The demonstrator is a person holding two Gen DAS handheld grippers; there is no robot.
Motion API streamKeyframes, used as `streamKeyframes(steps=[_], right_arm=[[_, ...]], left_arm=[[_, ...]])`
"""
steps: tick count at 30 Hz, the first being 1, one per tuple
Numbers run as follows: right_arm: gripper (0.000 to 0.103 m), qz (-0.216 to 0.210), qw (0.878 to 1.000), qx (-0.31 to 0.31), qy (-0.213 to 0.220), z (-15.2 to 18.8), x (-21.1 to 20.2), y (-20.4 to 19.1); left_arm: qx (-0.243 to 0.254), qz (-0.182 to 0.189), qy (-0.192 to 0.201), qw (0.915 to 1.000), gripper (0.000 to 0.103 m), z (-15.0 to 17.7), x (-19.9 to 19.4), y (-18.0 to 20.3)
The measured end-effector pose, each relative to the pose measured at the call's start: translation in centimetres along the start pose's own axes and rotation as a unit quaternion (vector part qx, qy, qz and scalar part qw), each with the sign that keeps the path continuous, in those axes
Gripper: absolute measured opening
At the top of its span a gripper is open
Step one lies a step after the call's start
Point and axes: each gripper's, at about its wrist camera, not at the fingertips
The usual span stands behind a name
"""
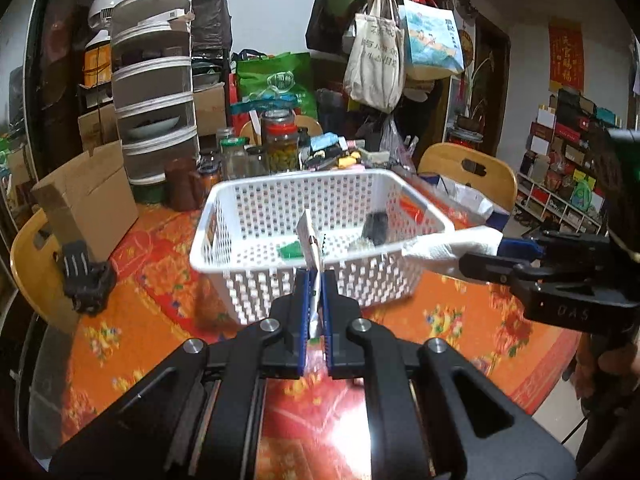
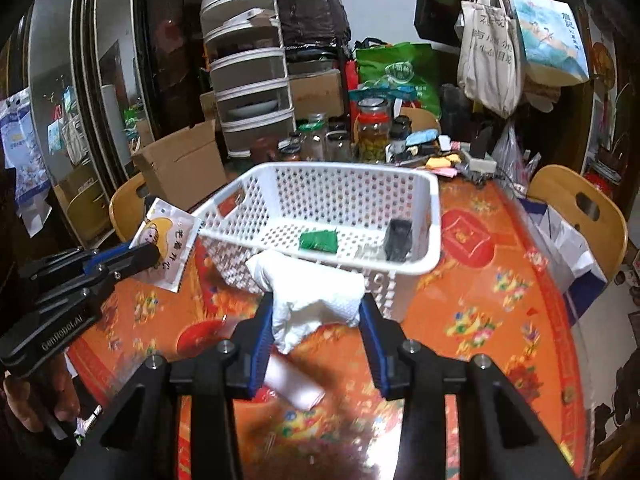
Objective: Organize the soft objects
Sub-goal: 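Lift the packet and towel and carry both over the basket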
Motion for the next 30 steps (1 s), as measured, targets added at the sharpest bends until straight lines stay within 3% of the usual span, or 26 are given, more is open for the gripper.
streamKeyframes(steps=[9, 15, 23, 30], right_arm=[[0.040, 0.025, 1.000, 0.001, -0.006, -4.9, 2.5, 2.1], [0.040, 0.046, 0.998, 0.004, -0.036, -7.1, 7.2, 3.3], [0.040, 0.056, 0.994, 0.015, -0.096, -7.6, 14.6, 5.0], [0.040, 0.059, 0.991, 0.020, -0.120, -8.0, 17.4, 5.5]], left_arm=[[-0.024, 0.014, -0.021, 0.9994, 0.005, -6.8, 4.5, -0.9], [-0.034, -0.007, -0.059, 0.9977, 0.006, -9.5, 10.6, -2.2], [-0.031, -0.041, -0.140, 0.9888, 0.006, -9.8, 19.7, -3.8], [-0.030, -0.054, -0.180, 0.9816, 0.006, -8.9, 23.7, -4.7]])
Point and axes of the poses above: each gripper's, at about its wrist camera, not at the fingertips, and x roughly the way its jaws point, y to its right, z to its underside, and after that the axes turned 7 degrees about -x, right-handed
